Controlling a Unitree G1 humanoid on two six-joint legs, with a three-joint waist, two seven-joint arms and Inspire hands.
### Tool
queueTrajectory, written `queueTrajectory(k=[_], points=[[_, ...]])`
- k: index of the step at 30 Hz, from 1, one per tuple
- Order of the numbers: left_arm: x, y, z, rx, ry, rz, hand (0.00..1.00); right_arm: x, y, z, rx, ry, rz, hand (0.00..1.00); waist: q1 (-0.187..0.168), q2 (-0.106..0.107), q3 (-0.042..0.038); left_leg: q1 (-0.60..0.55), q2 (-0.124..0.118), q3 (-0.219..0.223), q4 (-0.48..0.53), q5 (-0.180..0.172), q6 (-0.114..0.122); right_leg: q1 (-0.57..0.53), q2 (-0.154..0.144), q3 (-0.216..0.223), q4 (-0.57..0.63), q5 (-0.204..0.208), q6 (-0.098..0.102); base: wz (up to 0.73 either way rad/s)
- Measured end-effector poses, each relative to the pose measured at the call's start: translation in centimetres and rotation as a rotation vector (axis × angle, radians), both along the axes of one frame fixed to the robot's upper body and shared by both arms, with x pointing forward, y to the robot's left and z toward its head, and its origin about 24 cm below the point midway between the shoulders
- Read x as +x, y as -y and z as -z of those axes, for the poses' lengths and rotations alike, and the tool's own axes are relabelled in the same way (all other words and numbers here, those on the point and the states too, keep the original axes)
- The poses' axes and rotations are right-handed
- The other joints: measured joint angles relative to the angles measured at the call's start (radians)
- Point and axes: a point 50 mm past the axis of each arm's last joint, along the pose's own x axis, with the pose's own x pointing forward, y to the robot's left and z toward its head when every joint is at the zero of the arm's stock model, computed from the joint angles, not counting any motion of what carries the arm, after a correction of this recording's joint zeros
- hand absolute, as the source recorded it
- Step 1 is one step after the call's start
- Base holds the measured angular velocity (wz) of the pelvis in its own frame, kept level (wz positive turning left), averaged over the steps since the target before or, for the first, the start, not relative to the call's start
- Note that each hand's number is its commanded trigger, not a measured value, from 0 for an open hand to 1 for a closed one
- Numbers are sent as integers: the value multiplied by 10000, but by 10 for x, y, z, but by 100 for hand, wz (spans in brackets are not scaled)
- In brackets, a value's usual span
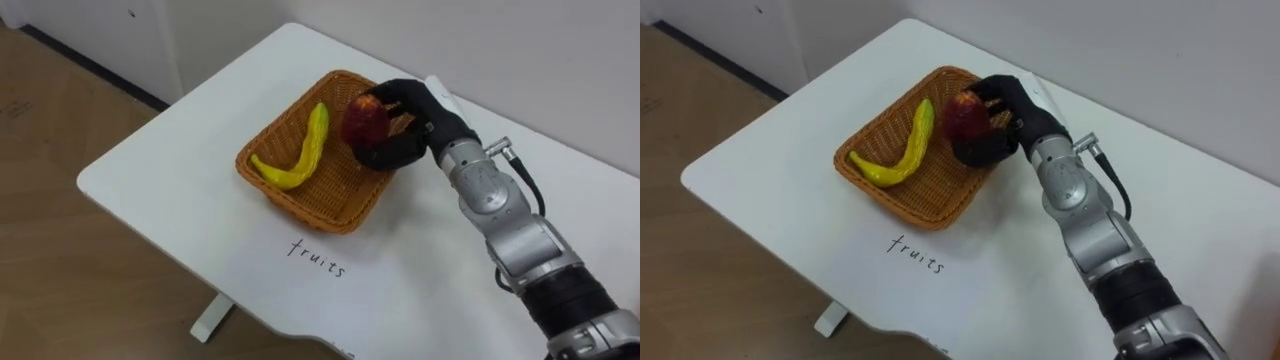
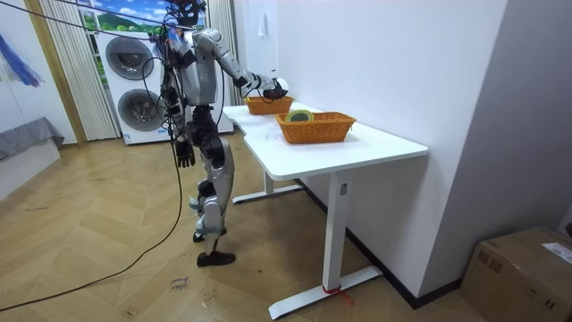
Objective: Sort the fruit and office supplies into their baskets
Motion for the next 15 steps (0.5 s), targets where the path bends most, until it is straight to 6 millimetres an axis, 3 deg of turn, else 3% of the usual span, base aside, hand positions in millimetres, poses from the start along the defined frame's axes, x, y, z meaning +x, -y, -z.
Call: queueTrajectory(k=[15], points=[[3, -1, -1, 194, 116, -7, 0, -2, -4, 8, -146, -375, -239, 100, 4, 1, -2, 4, 4, 17, 9, 7, -11, 32, 7, 14, 0, 0, 0, 0]])
